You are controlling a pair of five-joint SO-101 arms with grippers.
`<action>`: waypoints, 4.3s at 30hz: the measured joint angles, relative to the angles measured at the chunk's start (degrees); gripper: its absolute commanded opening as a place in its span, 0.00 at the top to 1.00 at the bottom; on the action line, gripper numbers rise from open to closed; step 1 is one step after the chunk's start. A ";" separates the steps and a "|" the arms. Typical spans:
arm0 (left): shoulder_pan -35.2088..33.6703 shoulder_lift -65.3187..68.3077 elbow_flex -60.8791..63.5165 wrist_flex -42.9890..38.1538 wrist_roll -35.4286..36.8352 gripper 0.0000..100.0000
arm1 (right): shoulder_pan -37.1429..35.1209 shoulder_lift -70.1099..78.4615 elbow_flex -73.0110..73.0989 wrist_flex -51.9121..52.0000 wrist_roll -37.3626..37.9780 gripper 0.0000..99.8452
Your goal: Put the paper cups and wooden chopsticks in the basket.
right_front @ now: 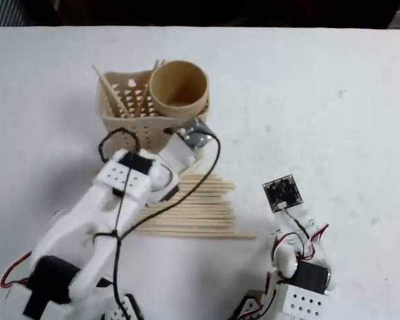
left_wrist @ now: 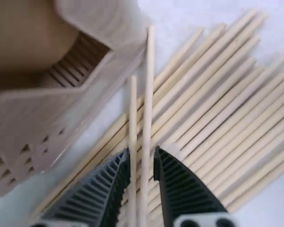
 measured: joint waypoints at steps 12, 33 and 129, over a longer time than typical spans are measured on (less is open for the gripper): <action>-0.79 11.78 -10.90 0.88 0.00 0.90 | 0.00 0.00 0.00 0.00 0.00 0.97; -0.53 -7.65 -10.37 23.56 -1.41 0.90 | 0.00 0.00 0.00 0.00 0.00 0.97; -10.02 2.20 4.57 8.18 -8.44 0.98 | 0.00 0.00 0.00 0.00 0.00 0.97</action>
